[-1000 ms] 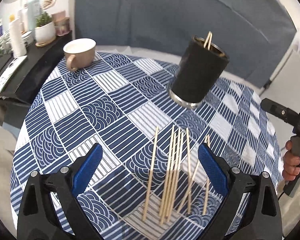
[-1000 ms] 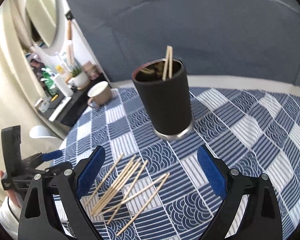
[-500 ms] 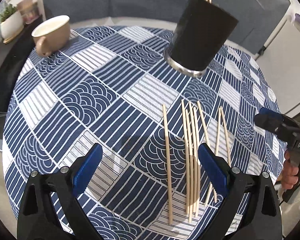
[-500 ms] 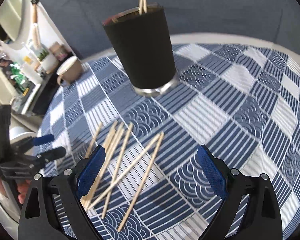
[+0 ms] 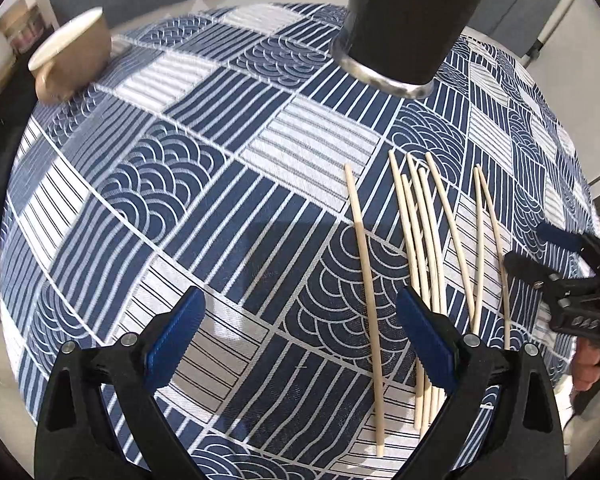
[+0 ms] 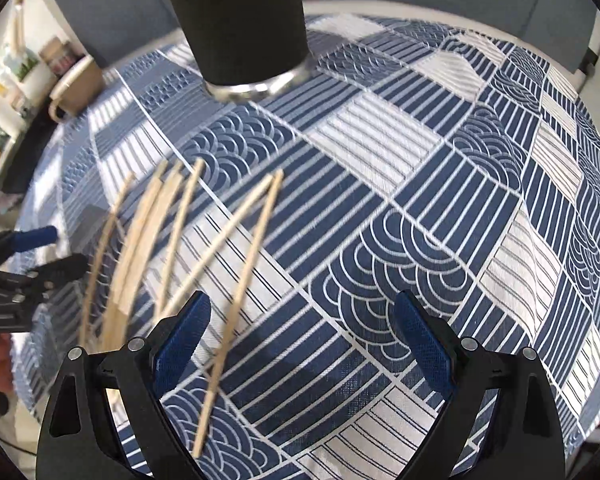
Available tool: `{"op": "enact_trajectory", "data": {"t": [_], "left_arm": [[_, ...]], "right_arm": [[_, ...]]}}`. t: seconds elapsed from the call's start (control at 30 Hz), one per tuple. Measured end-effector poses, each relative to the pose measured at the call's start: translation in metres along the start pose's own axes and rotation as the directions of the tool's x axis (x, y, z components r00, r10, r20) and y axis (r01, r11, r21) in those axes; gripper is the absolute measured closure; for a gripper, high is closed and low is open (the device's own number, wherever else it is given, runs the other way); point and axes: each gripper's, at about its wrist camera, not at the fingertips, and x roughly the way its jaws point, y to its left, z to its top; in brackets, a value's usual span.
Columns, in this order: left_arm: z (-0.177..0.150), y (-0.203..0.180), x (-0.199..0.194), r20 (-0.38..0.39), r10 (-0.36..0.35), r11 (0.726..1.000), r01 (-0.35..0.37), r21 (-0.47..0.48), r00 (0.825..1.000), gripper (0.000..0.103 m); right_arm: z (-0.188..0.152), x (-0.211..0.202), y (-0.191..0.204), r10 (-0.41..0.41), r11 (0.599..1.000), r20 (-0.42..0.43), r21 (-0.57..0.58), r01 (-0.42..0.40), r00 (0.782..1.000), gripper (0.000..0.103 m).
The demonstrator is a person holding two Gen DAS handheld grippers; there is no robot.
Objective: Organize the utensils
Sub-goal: 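Grasp another wooden stick with the left tool while the right tool grasps one too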
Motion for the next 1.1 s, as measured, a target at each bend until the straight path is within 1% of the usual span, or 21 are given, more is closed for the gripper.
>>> {"op": "enact_trajectory", "data": {"t": [0.07,0.1,0.2,0.23,0.27,0.33,0.37,0.43,0.47,0.5,0.53,0.6,0.63,0.67,0.7,0.73,0.77,0.8,0.93,0.97,1.1], "left_arm": [[0.001,-0.001,0.002,0.001,0.023,1.000,-0.023,0.010,1.000,0.009],[0.002,-0.003,0.003,-0.005,0.028,0.999,-0.028,0.018,1.000,0.009],[0.003,-0.014,0.010,-0.026,0.113,0.992,-0.111,0.064,0.993,0.008],[0.003,-0.018,0.013,-0.024,0.135,0.988,-0.133,0.079,0.991,0.006],[0.003,-0.019,0.013,-0.024,0.133,0.989,-0.131,0.068,0.991,0.005],[0.005,-0.018,0.014,-0.025,0.137,0.990,-0.136,0.040,0.990,0.006],[0.005,-0.019,0.014,-0.024,0.138,0.990,-0.137,0.035,0.990,0.006],[0.004,-0.019,0.013,-0.021,0.138,0.990,-0.138,0.036,0.990,0.009],[0.004,-0.018,0.012,-0.018,0.139,0.990,-0.138,0.034,0.990,0.011],[0.003,-0.017,0.009,-0.013,0.140,0.990,-0.140,0.028,0.990,0.019],[0.001,-0.014,0.006,-0.009,0.141,0.990,-0.140,0.024,0.990,0.030],[0.000,-0.009,0.000,-0.007,0.138,0.990,-0.138,0.023,0.990,0.041],[-0.002,-0.006,-0.002,-0.005,0.137,0.990,-0.137,0.024,0.991,0.049],[-0.004,-0.003,-0.004,-0.003,0.139,0.990,-0.139,0.018,0.990,0.053],[-0.005,0.002,-0.007,-0.005,0.137,0.991,-0.136,0.008,0.991,0.062],[-0.007,0.006,-0.010,-0.005,0.142,0.990,-0.142,-0.003,0.990,0.074],[-0.009,0.011,-0.012,-0.009,0.142,0.990,-0.142,-0.022,0.990,0.080],[-0.011,0.015,-0.014,-0.014,0.139,0.990,-0.139,-0.036,0.990,0.092],[-0.016,0.030,-0.018,-0.038,0.109,0.989,-0.112,-0.099,0.993,0.098],[-0.017,0.033,-0.018,-0.043,0.105,0.989,-0.109,-0.103,0.994,0.098],[-0.020,0.037,-0.020,-0.051,0.109,0.984,-0.115,-0.133,0.993,0.098]], "right_arm": [[0.000,0.005,0.004,-0.062,0.998,-0.009,-0.010,0.062,0.998,0.014],[0.000,0.006,0.005,-0.072,0.997,-0.011,-0.010,0.072,0.997,0.014],[0.002,0.008,0.004,-0.081,0.996,-0.046,0.022,0.082,0.996,0.015],[0.003,0.008,0.004,-0.084,0.996,-0.056,0.028,0.085,0.995,0.017],[0.003,0.008,0.004,-0.086,0.996,-0.057,0.030,0.088,0.995,0.021],[0.004,0.004,0.004,-0.086,0.996,-0.057,0.026,0.088,0.995,0.042],[0.004,0.002,0.003,-0.089,0.995,-0.066,0.031,0.091,0.994,0.047],[0.005,-0.001,0.000,-0.096,0.994,-0.089,0.046,0.100,0.991,0.067],[0.006,-0.002,-0.002,-0.099,0.993,-0.099,0.059,0.106,0.990,0.073],[0.007,-0.003,-0.004,-0.106,0.991,-0.108,0.069,0.114,0.988,0.084],[0.008,-0.003,-0.006,-0.110,0.990,-0.114,0.071,0.119,0.987,0.091],[0.009,-0.002,-0.011,-0.123,0.989,-0.132,0.068,0.132,0.984,0.097],[0.009,-0.002,-0.013,-0.134,0.988,-0.141,0.063,0.144,0.981,0.098],[0.010,-0.002,-0.015,-0.137,0.987,-0.149,0.062,0.147,0.979,0.098],[0.011,-0.002,-0.018,-0.135,0.987,-0.153,0.064,0.146,0.979,0.098],[0.012,-0.002,-0.023,-0.137,0.987,-0.156,0.067,0.149,0.978,0.098],[0.013,-0.002,-0.028,-0.142,0.985,-0.161,0.072,0.155,0.977,0.098],[0.014,-0.002,-0.030,-0.140,0.985,-0.165,0.079,0.155,0.976,0.098],[0.016,-0.003,-0.050,-0.111,0.983,-0.184,0.123,0.135,0.977,0.098],[0.017,-0.005,-0.056,-0.093,0.983,-0.180,0.137,0.118,0.979,0.098],[0.025,-0.014,-0.075,-0.075,0.984,-0.152,0.151,0.098,0.986,0.098]]}}
